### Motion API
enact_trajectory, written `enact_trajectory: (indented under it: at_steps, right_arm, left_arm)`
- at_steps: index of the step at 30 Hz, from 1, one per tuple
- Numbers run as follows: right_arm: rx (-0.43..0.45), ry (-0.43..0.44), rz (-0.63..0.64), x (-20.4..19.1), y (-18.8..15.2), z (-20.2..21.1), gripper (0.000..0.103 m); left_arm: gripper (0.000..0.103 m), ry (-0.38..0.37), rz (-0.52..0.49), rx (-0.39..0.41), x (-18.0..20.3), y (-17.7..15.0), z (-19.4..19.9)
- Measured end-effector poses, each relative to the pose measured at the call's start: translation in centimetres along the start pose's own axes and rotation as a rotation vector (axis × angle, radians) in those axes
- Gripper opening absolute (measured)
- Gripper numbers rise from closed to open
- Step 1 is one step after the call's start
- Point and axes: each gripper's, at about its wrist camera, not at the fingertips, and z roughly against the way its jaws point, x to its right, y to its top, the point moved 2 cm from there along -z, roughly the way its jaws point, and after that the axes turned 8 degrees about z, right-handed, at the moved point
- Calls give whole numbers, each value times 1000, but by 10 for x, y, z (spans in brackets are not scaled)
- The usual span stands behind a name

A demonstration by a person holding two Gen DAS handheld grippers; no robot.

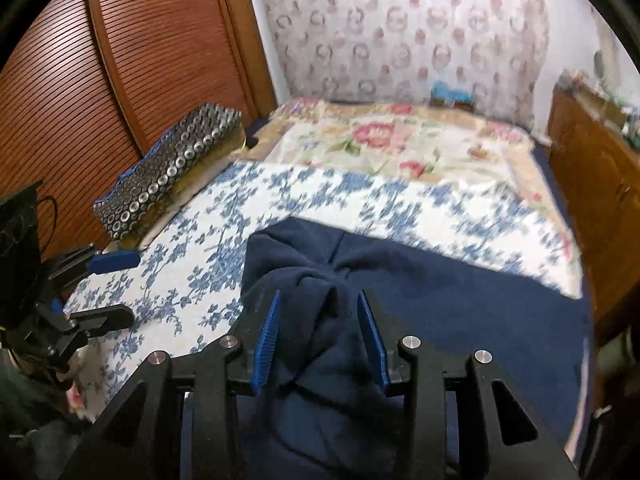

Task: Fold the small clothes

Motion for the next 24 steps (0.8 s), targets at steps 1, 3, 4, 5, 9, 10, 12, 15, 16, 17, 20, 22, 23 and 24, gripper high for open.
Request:
enact_trajectory:
  at_steps: [1, 3, 4, 5, 9, 10, 12, 15, 16, 17, 20, 22, 23, 24]
  right_arm:
    - [-11, 12, 3, -1, -1, -4, 23]
    - [-9, 29, 24, -3, 0, -3, 10]
    - [7, 25, 35, -4, 2, 2, 8]
    - [31, 16, 40, -3, 5, 10, 7]
    - [131, -74, 26, 11, 16, 55, 7]
    - [147, -97, 17, 17, 20, 67, 6]
    - [164, -162, -15, 36, 27, 89, 6]
    - [146, -293, -57, 64, 33, 104, 6]
    - [133, -348, -60, 73, 32, 104, 7]
    - [101, -405, -68, 83, 30, 99, 7]
    - [-5, -447, -73, 102, 17, 76, 17]
    - [-52, -479, -79, 106, 4, 67, 33]
    - [-57, -483, -82, 105, -1, 64, 37]
    - [-52, -478, -89, 105, -7, 64, 43]
  left_arm:
    - [75, -1, 1, -1, 0, 0, 0]
    - [75, -1, 5, -1, -2, -1, 0]
    - [75, -1, 6, -1, -2, -1, 1]
    - [75, -2, 7, -1, -2, -1, 1]
    - [75, -5, 3, 0, 0, 0, 2]
    - [75, -6, 1, 0, 1, 0, 2]
    - [75, -8, -3, 0, 2, 0, 2]
    - [75, -12, -5, -3, 4, 0, 1]
    - [75, -13, -6, -6, 6, -1, 0]
    - [75, -14, -7, -7, 6, -1, -1]
    - [75, -20, -14, -14, 11, -3, -3]
    - [75, -28, -19, -20, 14, -4, -5]
    - [75, -36, -21, -25, 16, -5, -7]
    - [76, -42, -23, -28, 18, -6, -7]
